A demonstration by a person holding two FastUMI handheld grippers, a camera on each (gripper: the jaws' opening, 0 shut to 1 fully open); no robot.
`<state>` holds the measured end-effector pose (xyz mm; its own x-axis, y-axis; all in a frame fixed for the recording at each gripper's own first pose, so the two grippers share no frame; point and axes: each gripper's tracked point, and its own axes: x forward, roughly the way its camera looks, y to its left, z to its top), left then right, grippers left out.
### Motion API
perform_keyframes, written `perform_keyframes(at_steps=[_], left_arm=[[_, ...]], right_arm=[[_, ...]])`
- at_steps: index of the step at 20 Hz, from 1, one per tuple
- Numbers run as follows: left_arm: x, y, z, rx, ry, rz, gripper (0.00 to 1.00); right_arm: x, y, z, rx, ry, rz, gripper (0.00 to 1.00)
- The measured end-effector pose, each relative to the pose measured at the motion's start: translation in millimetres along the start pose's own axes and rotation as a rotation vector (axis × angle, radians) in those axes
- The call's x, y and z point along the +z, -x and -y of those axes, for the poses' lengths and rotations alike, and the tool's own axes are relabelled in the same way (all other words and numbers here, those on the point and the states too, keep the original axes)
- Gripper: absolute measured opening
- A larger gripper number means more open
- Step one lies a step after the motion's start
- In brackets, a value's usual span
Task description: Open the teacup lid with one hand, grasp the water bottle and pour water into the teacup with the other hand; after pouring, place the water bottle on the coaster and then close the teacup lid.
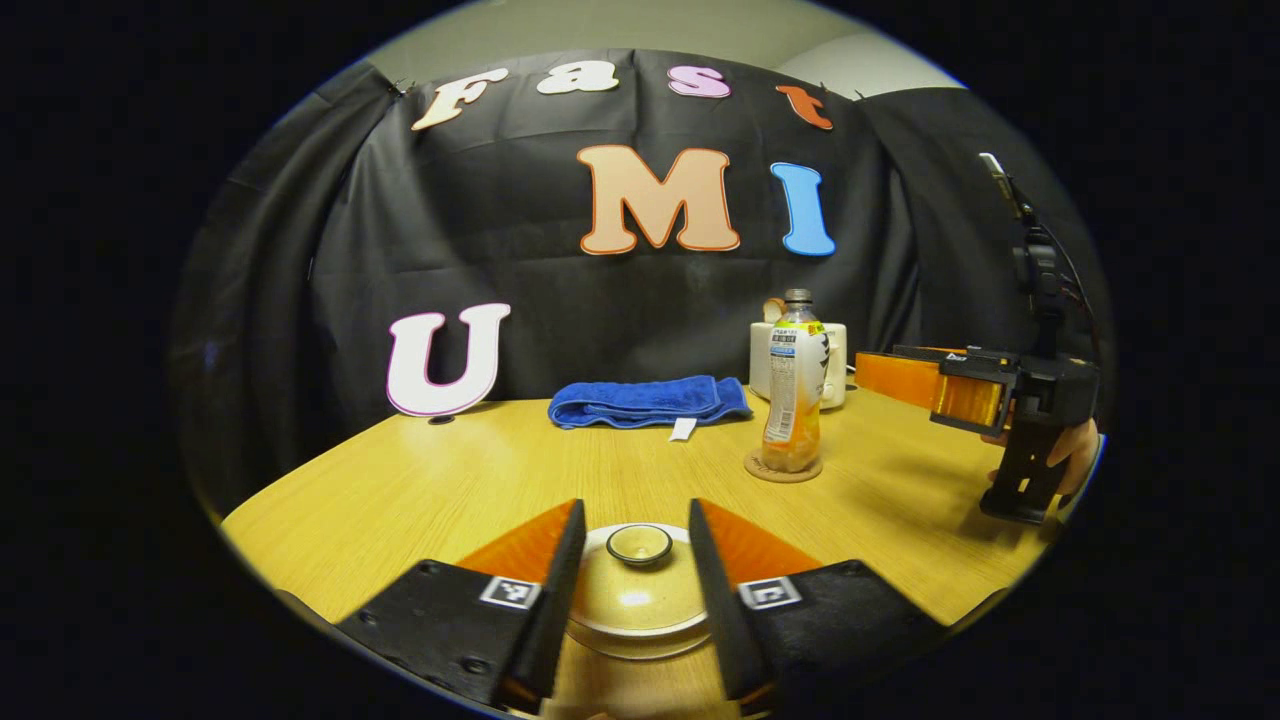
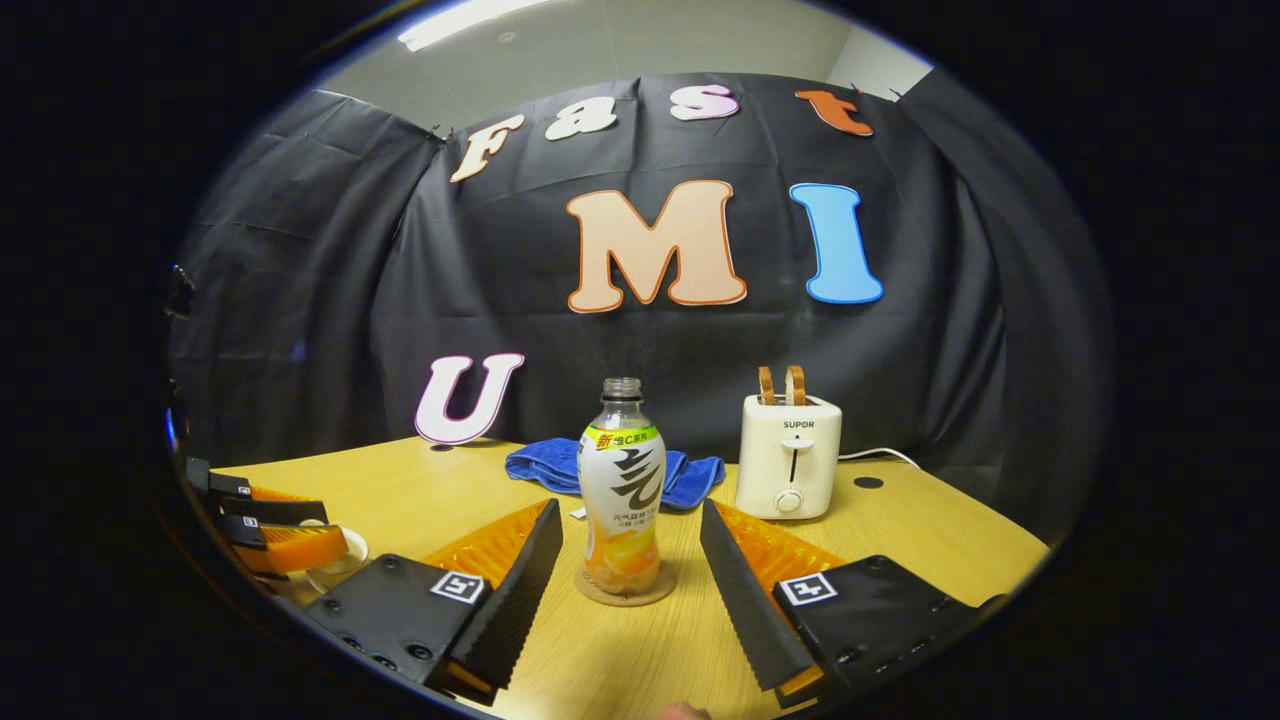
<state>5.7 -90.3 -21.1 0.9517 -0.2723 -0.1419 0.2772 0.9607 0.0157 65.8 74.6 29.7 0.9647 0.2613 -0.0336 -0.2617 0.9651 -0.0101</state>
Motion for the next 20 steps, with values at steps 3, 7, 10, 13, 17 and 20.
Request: perform_keyframes(at_steps=[3, 7, 10, 13, 17, 20], left_arm=[[9.5, 3.9, -5.4, 0.036, 0.003, 0.033, 0.84], [22.1, 12.4, -13.2, 0.092, 0.007, 0.084, 0.92], [26.8, 20.9, -12.9, 0.117, 0.023, 0.111, 0.93], [26.2, 27.2, -8.1, 0.114, 0.033, 0.122, 0.93], [19.9, 32.9, -5.2, 0.111, 0.043, 0.117, 0.93], [15.3, 36.2, -4.2, 0.113, 0.042, 0.112, 0.94]], right_arm=[[3.0, 13.4, -4.0, -0.011, 0.005, 0.006, 0.90], [5.4, 35.6, -7.4, -0.044, 0.001, 0.023, 0.90], [4.4, 55.7, -8.2, -0.074, 0.001, 0.035, 0.94], [0.7, 73.3, -9.7, -0.093, -0.002, 0.050, 0.95], [-15.2, 87.7, -16.2, -0.092, -0.025, 0.031, 0.95], [-24.8, 92.3, -16.8, -0.095, -0.026, 0.015, 0.90]])
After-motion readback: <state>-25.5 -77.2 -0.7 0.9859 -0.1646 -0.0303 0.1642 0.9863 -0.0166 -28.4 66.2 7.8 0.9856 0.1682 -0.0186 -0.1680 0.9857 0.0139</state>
